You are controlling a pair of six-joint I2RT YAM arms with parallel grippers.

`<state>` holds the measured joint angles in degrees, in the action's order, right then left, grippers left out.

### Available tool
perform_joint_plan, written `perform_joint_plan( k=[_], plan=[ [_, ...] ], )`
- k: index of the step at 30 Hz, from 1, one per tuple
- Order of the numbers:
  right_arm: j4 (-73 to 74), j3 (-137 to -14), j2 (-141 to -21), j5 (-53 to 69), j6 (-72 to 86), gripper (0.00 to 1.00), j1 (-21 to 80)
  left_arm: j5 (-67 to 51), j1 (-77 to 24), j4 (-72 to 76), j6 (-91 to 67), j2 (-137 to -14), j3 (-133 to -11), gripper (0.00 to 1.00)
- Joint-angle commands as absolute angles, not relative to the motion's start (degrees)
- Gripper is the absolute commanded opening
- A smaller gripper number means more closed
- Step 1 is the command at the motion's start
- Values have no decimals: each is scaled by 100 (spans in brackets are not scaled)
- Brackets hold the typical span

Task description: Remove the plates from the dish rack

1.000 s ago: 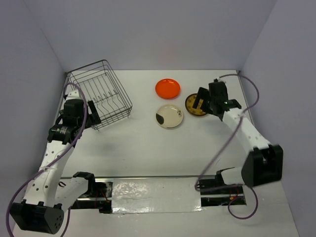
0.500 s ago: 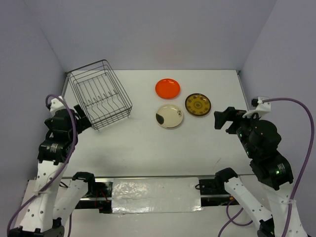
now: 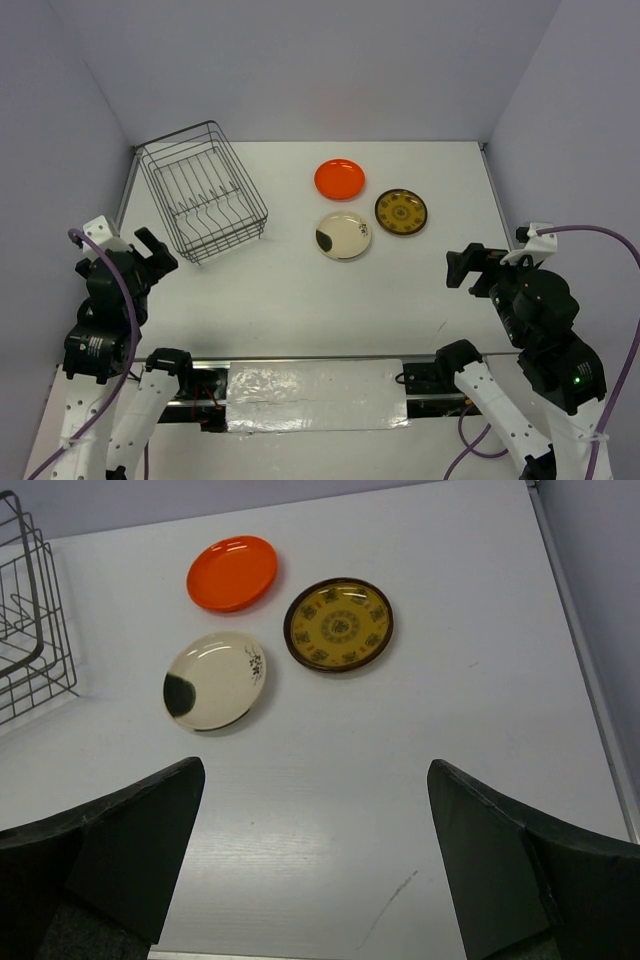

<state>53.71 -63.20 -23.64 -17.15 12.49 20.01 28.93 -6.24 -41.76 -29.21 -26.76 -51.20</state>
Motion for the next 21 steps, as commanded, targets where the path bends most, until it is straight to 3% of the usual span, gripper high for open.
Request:
perform_joint_plan(
  k=[1, 21],
  plan=[
    [5432, -6354, -2434, -1732, 1187, 100, 2039, 2988, -677, -3911, -3015, -2689, -5098, 100],
    [5432, -6486, -2505, -1749, 1222, 100, 2039, 3023, -677, -3876, -2988, -2768, -5080, 99]
  ],
)
